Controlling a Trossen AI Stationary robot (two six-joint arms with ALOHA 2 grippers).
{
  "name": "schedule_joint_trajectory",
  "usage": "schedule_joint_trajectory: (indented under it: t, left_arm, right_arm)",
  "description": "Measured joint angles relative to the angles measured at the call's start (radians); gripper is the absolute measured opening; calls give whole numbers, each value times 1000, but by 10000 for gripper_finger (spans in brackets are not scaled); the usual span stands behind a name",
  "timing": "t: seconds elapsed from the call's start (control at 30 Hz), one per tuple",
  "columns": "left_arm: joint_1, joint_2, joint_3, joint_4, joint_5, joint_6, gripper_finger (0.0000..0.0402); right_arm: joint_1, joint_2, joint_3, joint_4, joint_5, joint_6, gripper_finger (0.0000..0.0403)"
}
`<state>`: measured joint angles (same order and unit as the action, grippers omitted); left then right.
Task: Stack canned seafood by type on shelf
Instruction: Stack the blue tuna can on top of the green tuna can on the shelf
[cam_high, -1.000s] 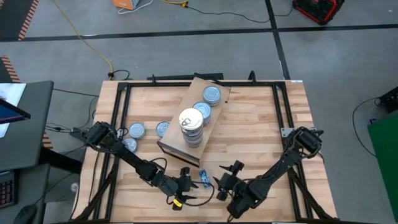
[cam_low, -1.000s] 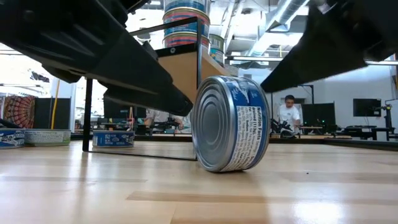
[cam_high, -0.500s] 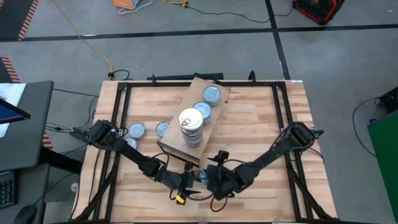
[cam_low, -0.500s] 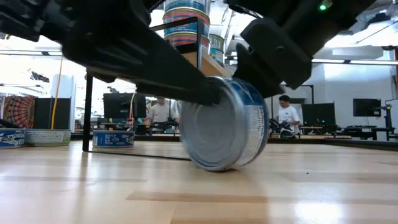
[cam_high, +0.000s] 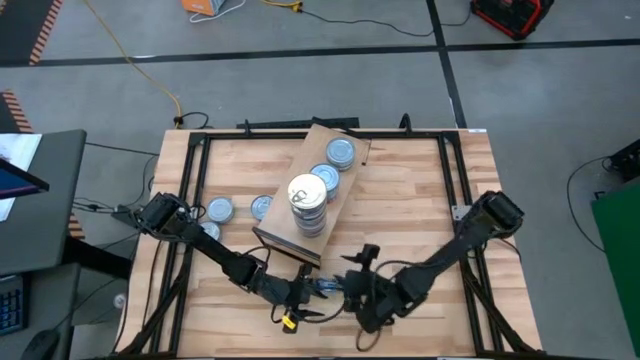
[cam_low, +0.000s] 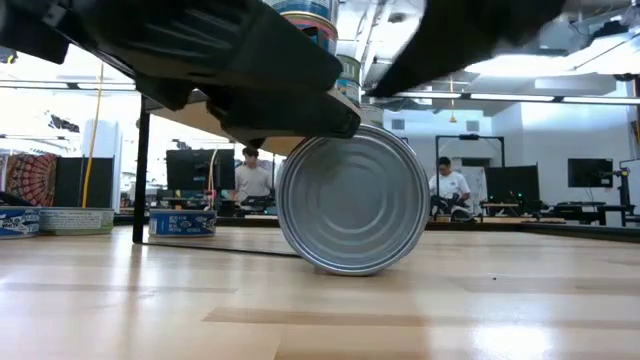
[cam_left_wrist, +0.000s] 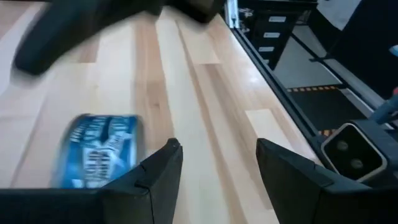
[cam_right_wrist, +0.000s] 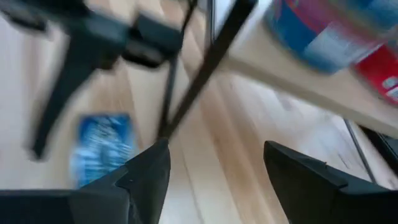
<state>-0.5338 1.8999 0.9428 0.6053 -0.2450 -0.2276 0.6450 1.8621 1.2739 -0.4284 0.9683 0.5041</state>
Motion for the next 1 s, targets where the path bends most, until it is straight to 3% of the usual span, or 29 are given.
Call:
schedule_joint_trajectory:
  t: [0.23,0.47,0.67,1.0]
  left_arm:
    - [-13,0,0,-3,0,-29,202]
    - [-56,-1,0,-23,11,-56,202]
    - [-100,-60,0,-135,-117,-21,202]
    - [-148,-126,1,-380,-229,-134,202]
  right_arm:
    - [74,37,0,131,-36,15,291]
    - [41,28,-60,135,-143,15,291]
    - [-23,28,-148,362,-288,-62,291]
    - [-31,28,-182,380,-305,-68,282]
